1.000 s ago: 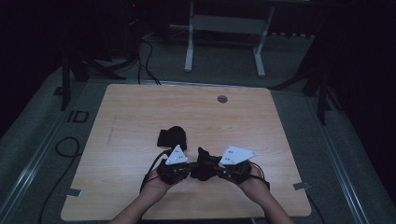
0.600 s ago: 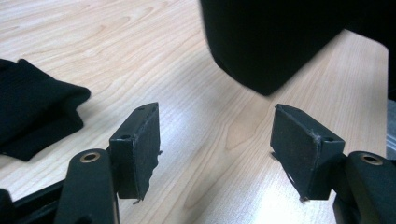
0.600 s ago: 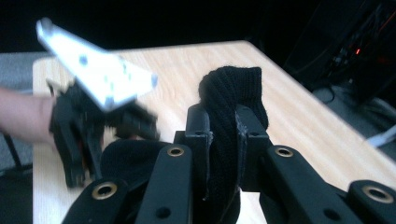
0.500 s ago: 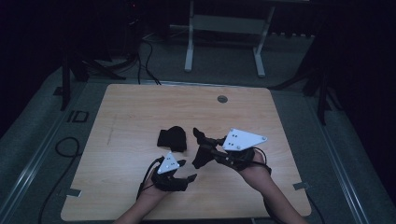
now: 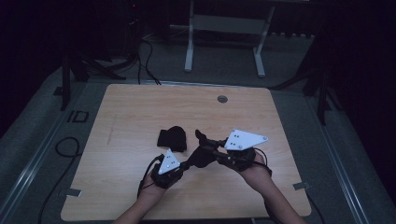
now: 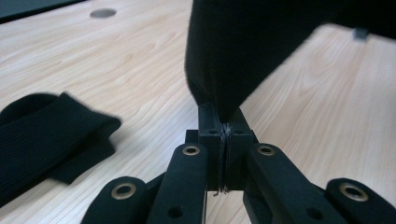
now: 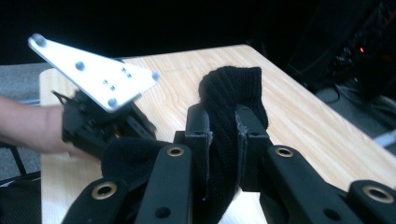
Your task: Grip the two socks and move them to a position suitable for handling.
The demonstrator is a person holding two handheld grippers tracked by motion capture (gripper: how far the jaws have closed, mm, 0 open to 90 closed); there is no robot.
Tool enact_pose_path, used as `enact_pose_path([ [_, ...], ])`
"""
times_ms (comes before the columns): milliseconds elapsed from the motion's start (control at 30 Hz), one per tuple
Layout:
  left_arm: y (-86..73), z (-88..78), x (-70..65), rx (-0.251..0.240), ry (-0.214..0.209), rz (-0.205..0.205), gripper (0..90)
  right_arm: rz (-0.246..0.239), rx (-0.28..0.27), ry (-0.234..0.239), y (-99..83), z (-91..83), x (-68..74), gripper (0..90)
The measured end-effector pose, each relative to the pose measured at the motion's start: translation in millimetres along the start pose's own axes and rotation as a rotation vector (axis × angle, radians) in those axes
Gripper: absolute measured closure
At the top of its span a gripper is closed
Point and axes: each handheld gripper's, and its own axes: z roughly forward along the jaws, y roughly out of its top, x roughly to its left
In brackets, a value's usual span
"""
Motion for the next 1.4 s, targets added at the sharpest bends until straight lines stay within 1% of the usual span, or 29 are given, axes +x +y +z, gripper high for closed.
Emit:
enact_pose_path([
  [100, -0.3, -6.4, 5.2, 0.028, 0.055, 0.006, 89.0, 0.035, 0.026, -0.023, -14.7, -1.2, -4.0, 77.8],
  [167, -0.9, -11.6, 8.3, 0.048, 0.098, 0.027, 89.0, 0.057, 0.051, -0.034, -27.8, -0.8, -6.9, 77.4],
  [267, -2.6, -17.9, 9.2, 0.067, 0.137, 0.044, 89.0, 0.091, 0.096, -0.048, -48.9, -0.3, -12.2, 76.7],
  [333, -4.3, -21.2, 7.6, 0.091, 0.145, 0.067, 89.0, 0.114, 0.124, -0.056, -61.6, -0.8, -15.4, 76.3],
  [400, -7.3, -22.7, 3.4, 0.125, 0.171, 0.105, 89.0, 0.143, 0.138, -0.055, -72.8, -2.0, -17.6, 76.4],
  [467, -12.8, -23.7, 2.4, 0.146, 0.179, 0.101, 89.0, 0.170, 0.136, -0.088, -82.6, -5.1, -20.2, 78.2],
  [533, -18.6, -24.7, 2.3, 0.173, 0.159, 0.090, 88.9, 0.220, 0.131, -0.092, -93.1, -9.1, -23.3, 79.7],
  [567, -21.5, -25.0, 0.9, 0.183, 0.159, 0.095, 88.9, 0.232, 0.140, -0.104, -99.1, -9.4, -23.4, 80.0],
  [633, -26.7, -24.3, -3.3, 0.223, 0.157, 0.122, 88.8, 0.231, 0.189, -0.093, -111.2, -6.5, -21.2, 79.9],
  [667, -26.7, -24.3, -3.3, 0.223, 0.157, 0.122, 88.7, 0.238, 0.204, -0.093, -118.9, -5.1, -19.3, 79.6],
  [700, -31.2, -22.8, -7.9, 0.253, 0.152, 0.138, 88.7, 0.256, 0.216, -0.075, -126.3, -3.6, -18.6, 79.0],
  [733, -31.2, -22.8, -7.9, 0.253, 0.152, 0.138, 88.6, 0.270, 0.220, -0.069, -132.1, -2.7, -18.0, 78.7],
  [767, -35.3, -20.6, -10.9, 0.287, 0.134, 0.140, 88.5, 0.287, 0.229, -0.069, -137.6, -1.4, -17.6, 77.9],
  [800, -37.3, -19.5, -12.0, 0.300, 0.122, 0.143, 88.4, 0.296, 0.244, -0.063, -142.7, 0.1, -17.4, 77.3],
  [833, -37.3, -19.5, -12.0, 0.300, 0.122, 0.143, 87.9, 0.296, 0.244, -0.063, -142.7, 0.1, -17.4, 77.3],
  [867, -39.8, -18.7, -13.2, 0.310, 0.105, 0.139, 85.1, 0.317, 0.262, -0.062, -152.9, 1.6, -16.2, 77.4],
  [900, -42.8, -18.7, -13.7, 0.323, 0.098, 0.135, 84.8, 0.323, 0.270, -0.062, -155.6, 1.9, -15.9, 77.5],
  [967, -46.3, -20.4, -11.9, 0.326, 0.069, 0.114, 79.3, 0.333, 0.287, -0.073, -161.7, 1.6, -15.6, 77.2],
  [1033, -47.0, -21.6, -11.1, 0.323, 0.062, 0.109, 72.0, 0.341, 0.293, -0.072, -165.3, 0.6, -16.1, 75.6],
  [1067, -48.2, -24.9, -9.5, 0.316, 0.052, 0.091, 71.2, 0.359, 0.298, -0.075, -169.8, -2.1, -16.3, 67.2],
  [1100, -48.4, -26.8, -8.5, 0.309, 0.043, 0.083, 70.6, 0.367, 0.302, -0.075, -171.1, -3.2, -16.5, 63.5],
  [1133, -48.2, -28.8, -7.8, 0.305, 0.034, 0.078, 67.3, 0.373, 0.305, -0.082, -172.7, -5.0, -17.2, 58.6],
  [1200, -46.5, -32.2, -7.1, 0.305, 0.036, 0.074, 67.1, 0.386, 0.315, -0.097, -174.0, -9.4, -19.7, 48.7],
  [1233, -46.5, -32.2, -7.1, 0.305, 0.036, 0.074, 64.6, 0.386, 0.315, -0.097, -174.0, -9.4, -19.7, 48.7],
  [1267, -44.9, -34.3, -6.9, 0.297, 0.031, 0.072, 64.6, 0.393, 0.319, -0.108, -173.7, -12.5, -21.4, 46.6],
  [1300, -40.7, -37.5, -6.4, 0.283, 0.039, 0.074, 64.5, 0.406, 0.312, -0.123, -170.8, -20.1, -25.0, 43.8],
  [1333, -38.1, -38.8, -5.9, 0.272, 0.037, 0.072, 64.5, 0.406, 0.301, -0.138, -168.3, -24.6, -26.6, 42.1],
  [1367, -35.5, -39.7, -5.5, 0.258, 0.032, 0.070, 64.6, 0.403, 0.297, -0.161, -165.1, -29.2, -28.2, 41.7],
  [1400, -35.5, -39.7, -5.5, 0.258, 0.032, 0.070, 65.8, 0.396, 0.289, -0.179, -161.9, -33.6, -29.9, 43.8],
])
